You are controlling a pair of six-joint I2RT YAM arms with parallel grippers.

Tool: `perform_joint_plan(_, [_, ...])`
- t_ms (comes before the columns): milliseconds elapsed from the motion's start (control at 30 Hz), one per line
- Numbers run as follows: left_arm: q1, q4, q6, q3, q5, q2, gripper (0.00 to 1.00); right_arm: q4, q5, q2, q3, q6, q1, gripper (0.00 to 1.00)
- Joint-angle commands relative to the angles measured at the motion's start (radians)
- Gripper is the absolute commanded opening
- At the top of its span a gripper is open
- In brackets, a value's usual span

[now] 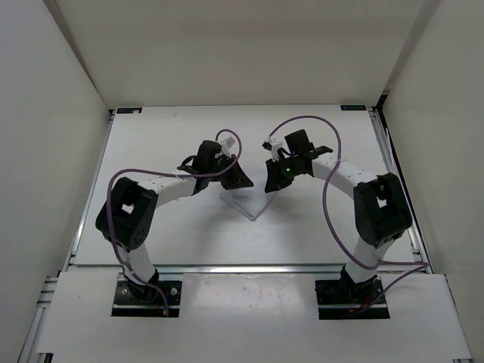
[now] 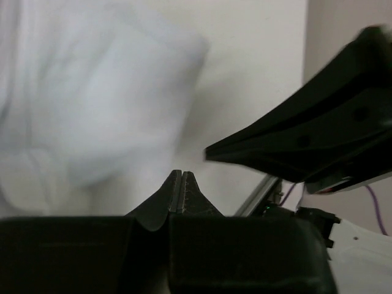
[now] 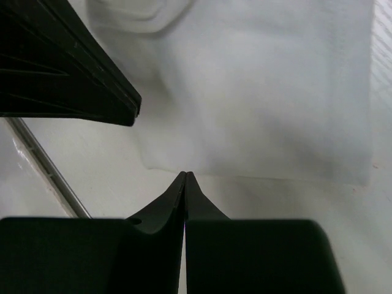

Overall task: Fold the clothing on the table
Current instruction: Fold the skirt

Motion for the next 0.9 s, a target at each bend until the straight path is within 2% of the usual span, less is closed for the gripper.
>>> perform_joint_plan(0, [0.024,-0.06,0.06,-0.021,0.019,0.024,0.0,0.058,0.004,0.043,0.003,0.048,-0.02,0.0])
perform_joint_plan(200, [0.136,-0.06,0.091,-0.146,-0.004,0.012,0.0,0.05,-0.036,0.123,0.029,0.135,-0.061,0.0])
perform_joint_plan(367, [0.229,-0.15,0.193,-0.14,-0.04,-0.002,0.0,0.044,-0.041,0.177,0.041,0.152,-0.086,0.0])
perform_joint_plan(500, [0.292,-0.162,0.169,-0.131,-0.044,-0.034,0.0,0.021,-0.033,0.191,0.038,0.152,-0.101,0.0])
perform_joint_plan(633, [0.245,-0.11,0.184,-0.114,-0.062,-0.147,0.0,0.024,-0.077,0.177,0.064,0.151,-0.123,0.0])
perform_joint_plan(733, [0.179,0.067,0.155,-0.152,-0.094,-0.235,0.0,0.04,-0.129,0.146,0.098,0.154,-0.138,0.0])
perform_joint_plan(800, [0.156,0.148,0.108,-0.169,-0.09,-0.235,0.0,0.046,-0.188,0.139,0.132,0.14,-0.135,0.0])
perform_joint_plan(867, [0.147,0.166,0.094,-0.14,-0.053,-0.174,0.0,0.046,-0.183,0.148,0.167,0.14,-0.129,0.0])
